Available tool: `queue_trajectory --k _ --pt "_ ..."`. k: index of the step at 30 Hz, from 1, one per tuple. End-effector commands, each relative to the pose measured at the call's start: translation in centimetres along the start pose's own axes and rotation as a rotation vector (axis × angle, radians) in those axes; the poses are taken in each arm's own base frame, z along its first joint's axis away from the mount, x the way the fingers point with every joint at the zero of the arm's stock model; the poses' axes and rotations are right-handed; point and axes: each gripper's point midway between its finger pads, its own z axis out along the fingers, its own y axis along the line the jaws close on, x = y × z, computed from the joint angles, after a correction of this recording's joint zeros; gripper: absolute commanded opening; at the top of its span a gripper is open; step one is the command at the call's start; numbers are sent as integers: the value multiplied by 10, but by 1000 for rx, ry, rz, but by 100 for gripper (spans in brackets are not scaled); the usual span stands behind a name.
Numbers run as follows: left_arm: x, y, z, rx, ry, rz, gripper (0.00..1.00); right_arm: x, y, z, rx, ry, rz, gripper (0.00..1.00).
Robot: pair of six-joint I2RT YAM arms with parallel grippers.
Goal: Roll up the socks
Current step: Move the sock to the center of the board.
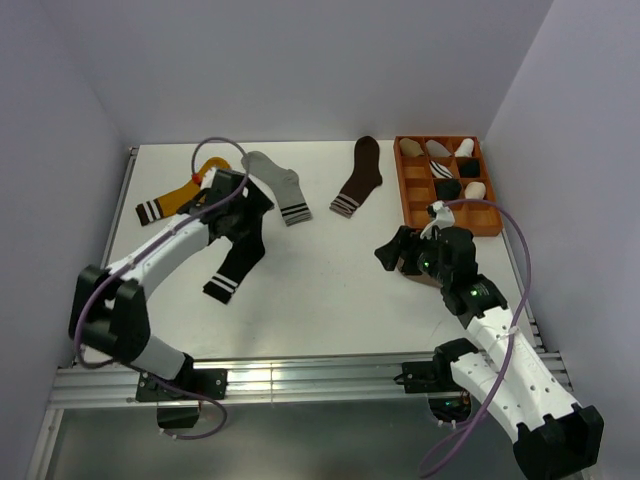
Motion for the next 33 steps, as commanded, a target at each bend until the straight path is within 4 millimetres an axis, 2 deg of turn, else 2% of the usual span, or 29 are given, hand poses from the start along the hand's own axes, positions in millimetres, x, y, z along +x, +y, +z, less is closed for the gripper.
queue_trajectory --k 1,2,3,5,6,8,9,12,14,20,23,27,30,33 --pt "-30 14 -42 -52 -125 79 100 -19 25 -3 -108 -51 -49 79" --pt "-32 20 -50 -61 -141 88 99 -19 25 -4 -110 -53 -48 79" --pt "-23 41 -47 -108 -125 106 99 -18 25 -3 -112 -50 -51 79" --pt "-18 56 -48 -117 -111 122 99 -16 26 -4 -122 -46 -58 79" --pt "-8 73 -43 -142 -82 129 99 -14 25 -4 -122 -44 -61 79" --pt "-10 83 -38 -120 -58 99 100 -13 25 -5 -125 -43 -62 79" --pt "-7 95 -34 -137 -42 87 99 -13 25 -5 -125 -42 -64 79" --pt "-15 106 -28 -131 -61 55 99 -11 25 -7 -123 -32 -66 79" --pt "-15 102 -23 -98 -61 56 99 -8 23 -7 -120 -29 -68 79" --pt "-1 107 -4 -81 -15 52 99 -2 21 -4 -121 -6 -56 79" --pt "14 117 5 -101 34 24 99 -1 21 -3 -120 -2 -55 79" --pt "45 144 15 -141 105 -34 100 0 20 -1 -116 4 -56 79" --pt "66 139 19 -110 157 -92 99 2 21 1 -123 18 -53 79" --pt "87 116 20 -74 200 -65 99 4 24 2 -142 37 -60 79"
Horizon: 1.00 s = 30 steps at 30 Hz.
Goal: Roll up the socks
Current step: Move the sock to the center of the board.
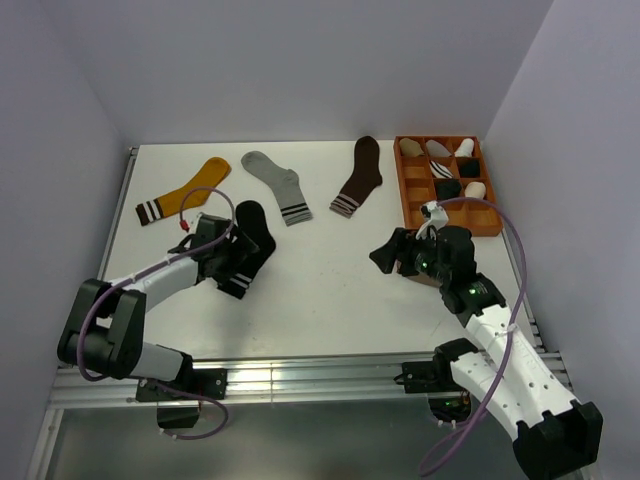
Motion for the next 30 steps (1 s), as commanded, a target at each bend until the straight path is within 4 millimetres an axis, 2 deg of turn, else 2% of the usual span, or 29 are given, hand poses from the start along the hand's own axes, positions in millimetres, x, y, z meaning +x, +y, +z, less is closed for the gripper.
queue_trajectory --k 1,4,6,7,9,10,12,14,15,17,18,20,21,22,23,24,25,26,27,28,29,30 --pt "63 -4 4 -13 171 17 99 -3 10 2 -51 1 -38 79" --pt "83 -22 -7 22 196 42 99 -2 15 5 -60 24 -66 78" --pt "90 -27 -15 45 202 39 100 2 17 9 -58 44 -79 78" --pt "94 -34 -24 74 203 51 99 3 19 12 -60 50 -89 78" --pt "101 -30 -35 69 218 58 99 14 30 19 -81 92 -128 77" --pt "94 -33 -44 89 180 59 99 16 31 24 -65 98 -145 76" --pt "94 -23 -53 76 167 61 99 32 45 34 -86 161 -202 74" --pt "82 -28 -68 114 117 62 99 43 63 42 -120 186 -258 71" --pt "77 -24 -73 104 99 88 99 53 65 51 -116 221 -286 68" --pt "58 -31 -85 116 23 115 99 53 79 61 -119 226 -342 66" --pt "51 -29 -87 107 -5 150 99 73 91 69 -142 279 -397 64" --pt "34 -23 -92 81 -45 158 99 84 107 86 -154 315 -449 62" --pt "29 -22 -95 89 -53 185 99 93 118 90 -181 333 -487 56" --pt "13 -16 -92 75 -76 160 100 97 125 95 -188 344 -508 53" --pt "9 -15 -94 85 -59 154 99 89 140 102 -205 325 -532 51" --pt "1 -10 -95 78 -65 170 100 100 135 115 -171 358 -580 47" --pt "-16 -3 -95 61 -87 134 99 106 144 120 -186 369 -614 46" --pt "-23 -3 -98 60 -85 133 99 105 152 133 -186 375 -633 46" --pt "-30 0 -100 53 -98 156 99 103 154 140 -184 374 -667 46" --pt "-42 5 -102 39 -120 145 99 91 167 147 -199 344 -680 46" --pt "-49 5 -105 32 -137 153 100 98 164 159 -193 364 -708 46" --pt "-56 7 -108 29 -157 178 99 94 164 167 -176 351 -746 48"
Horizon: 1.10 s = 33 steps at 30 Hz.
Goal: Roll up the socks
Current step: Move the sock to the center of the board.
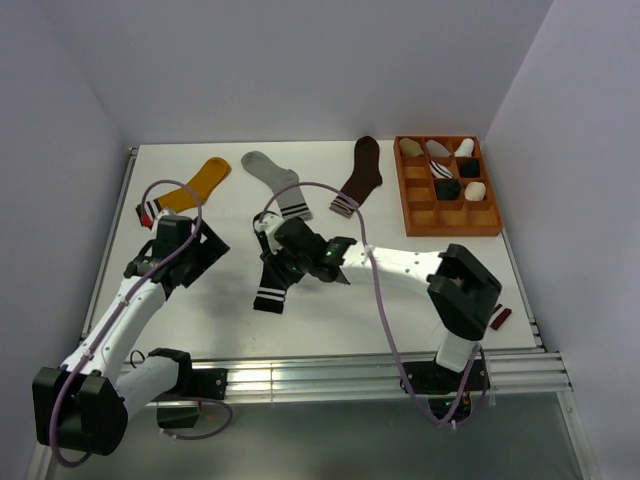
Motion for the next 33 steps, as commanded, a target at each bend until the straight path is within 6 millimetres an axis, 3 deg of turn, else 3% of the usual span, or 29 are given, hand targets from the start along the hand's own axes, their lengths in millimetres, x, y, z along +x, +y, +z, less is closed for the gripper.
queue_trajectory --k 1,3,4,7,10,15,18,20,21,22,23,25,26,28,33 --pt "-31 -4 -18 33 -62 108 99 -54 -13 11 71 -92 -159 49" --pt "-41 -1 -21 33 -94 138 99 -47 -20 35 86 -33 -209 50" --pt "-46 1 -22 29 -111 140 100 -62 -21 39 90 -51 -218 50" --pt "-48 8 -20 33 -147 160 99 -53 -36 71 90 7 -218 50" --pt "-48 8 -20 52 -155 151 99 -53 -57 82 113 37 -193 50" --pt "-51 8 -20 51 -158 150 99 -10 -70 101 110 148 -138 50" --pt "-52 8 -20 59 -156 142 99 15 -80 98 172 199 -64 49" --pt "-53 7 -21 64 -160 139 99 43 -84 87 219 240 26 47" --pt "-53 7 -21 68 -163 139 99 49 -89 81 257 242 52 47" --pt "-53 7 -22 70 -165 137 100 74 -93 73 292 285 80 47" --pt "-53 6 -21 78 -164 138 99 70 -94 61 325 259 146 47" --pt "-53 6 -21 80 -160 136 99 98 -103 43 402 303 201 47" --pt "-53 6 -20 78 -156 136 99 95 -102 32 425 278 262 48" --pt "-52 6 -19 79 -149 137 99 108 -106 17 482 290 347 49" --pt "-54 6 -19 83 -149 132 100 112 -117 16 513 284 452 53"
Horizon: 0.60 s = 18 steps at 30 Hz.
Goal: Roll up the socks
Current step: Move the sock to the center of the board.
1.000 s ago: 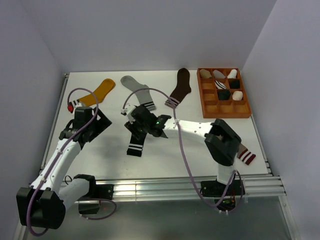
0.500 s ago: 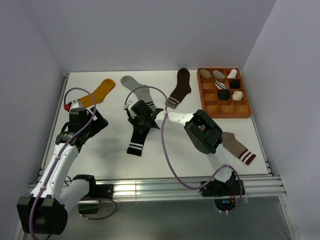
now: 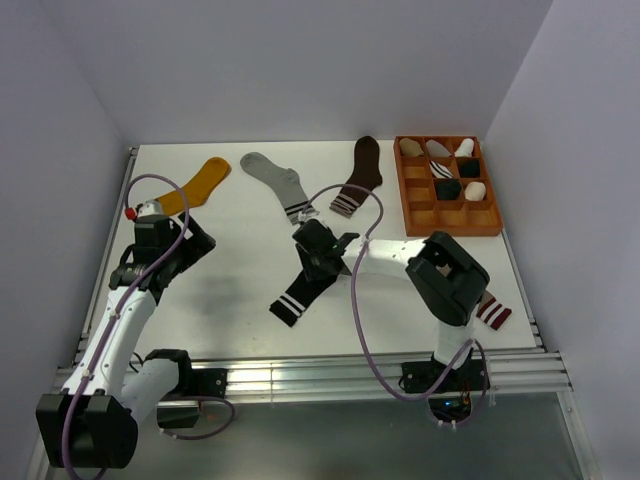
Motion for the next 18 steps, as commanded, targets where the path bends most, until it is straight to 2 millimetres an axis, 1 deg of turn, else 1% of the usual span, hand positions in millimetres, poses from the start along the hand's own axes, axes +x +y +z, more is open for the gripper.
queue_trajectory --k 1,2,3,4,6,7,8,9,10,12,13,14,15,16,17,18 --pt "-6 -5 0 34 -17 16 100 26 -29 12 112 112 124 53" --pt "-6 -4 0 32 -21 15 99 19 -32 16 111 104 138 53" --pt "-7 -3 0 28 -23 14 99 3 -27 18 91 70 148 53" --pt "-7 -2 0 25 -24 14 100 0 -27 24 89 75 147 53" --pt "-8 -2 -1 27 -30 13 99 -15 -27 29 94 51 132 53" --pt "-8 -2 -2 26 -32 13 99 -27 -25 32 95 30 122 53" --pt "-9 -2 -2 25 -36 15 100 -32 -23 32 85 25 118 53" --pt "-9 -2 -2 25 -36 15 99 -43 -23 30 80 3 121 53" --pt "-10 -2 -3 26 -39 14 99 -53 -22 19 63 -28 100 53" --pt "-11 -2 -4 27 -43 14 99 -63 -17 5 32 -75 72 53" --pt "-11 -2 -3 27 -43 14 99 -72 -8 -14 1 -123 49 53" --pt "-10 -3 -4 31 -42 13 99 -76 -3 -23 -17 -153 5 53" --pt "-11 -2 -4 31 -44 9 99 -69 0 -28 -27 -154 -23 53" --pt "-11 -3 -4 33 -44 9 99 -68 14 -43 -60 -182 -59 53" --pt "-12 -3 -5 36 -45 8 99 -64 21 -48 -78 -191 -113 52" --pt "-13 -3 -5 35 -48 6 100 -55 26 -51 -82 -187 -147 52"
